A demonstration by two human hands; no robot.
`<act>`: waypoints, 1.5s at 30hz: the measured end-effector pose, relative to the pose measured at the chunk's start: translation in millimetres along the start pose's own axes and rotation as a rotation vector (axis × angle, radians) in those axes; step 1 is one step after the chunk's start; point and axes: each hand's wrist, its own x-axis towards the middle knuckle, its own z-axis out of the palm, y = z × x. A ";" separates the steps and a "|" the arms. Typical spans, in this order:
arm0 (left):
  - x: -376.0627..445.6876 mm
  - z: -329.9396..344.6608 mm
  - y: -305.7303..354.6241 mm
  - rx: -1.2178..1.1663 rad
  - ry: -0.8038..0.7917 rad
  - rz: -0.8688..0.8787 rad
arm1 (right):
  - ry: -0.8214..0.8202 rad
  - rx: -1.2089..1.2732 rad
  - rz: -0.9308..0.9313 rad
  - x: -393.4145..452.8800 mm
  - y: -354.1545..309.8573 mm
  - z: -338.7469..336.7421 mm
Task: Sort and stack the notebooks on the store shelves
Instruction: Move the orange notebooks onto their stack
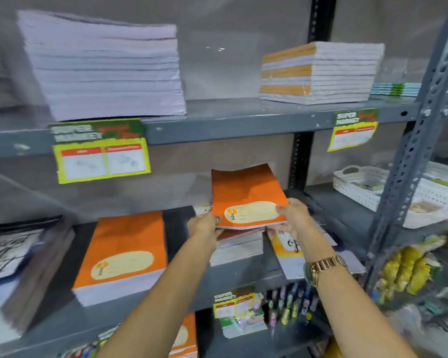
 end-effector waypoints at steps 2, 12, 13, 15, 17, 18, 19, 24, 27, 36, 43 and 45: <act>2.2 -25.1 8.1 -0.011 0.045 0.030 | -0.065 0.032 0.014 -7.0 5.3 26.1; 12.3 -165.1 34.5 -0.017 0.299 0.085 | -0.279 0.046 0.176 -47.4 44.8 151.1; 12.3 -176.4 36.8 -0.019 0.316 0.087 | -0.295 0.043 0.184 -50.9 48.3 161.0; 13.7 -196.6 40.4 -0.002 0.348 0.094 | -0.325 0.035 0.199 -56.3 55.7 178.7; 15.9 -215.4 42.5 0.041 0.383 0.095 | -0.363 -0.008 0.201 -62.7 63.0 196.1; 17.5 -222.1 41.8 0.064 0.397 0.100 | -0.373 -0.030 0.198 -65.3 66.6 202.8; 19.6 -230.3 42.4 0.092 0.420 0.108 | -0.375 -0.051 0.193 -67.6 70.2 211.4; 31.2 -253.1 31.1 0.207 0.506 0.151 | -0.285 -0.319 0.052 -71.4 95.1 233.3; 32.3 -256.6 25.3 0.330 0.550 0.231 | -0.219 -0.683 -0.157 -74.5 108.1 235.2; 16.0 -240.3 25.1 0.890 0.700 0.357 | -0.085 -1.142 -0.406 -80.0 101.9 229.6; 17.1 -192.6 21.5 0.865 0.564 0.671 | 0.131 -1.013 -0.679 -66.1 71.8 192.9; 15.0 -169.9 16.3 0.844 0.503 0.709 | 0.213 -1.019 -0.732 -58.5 62.8 176.5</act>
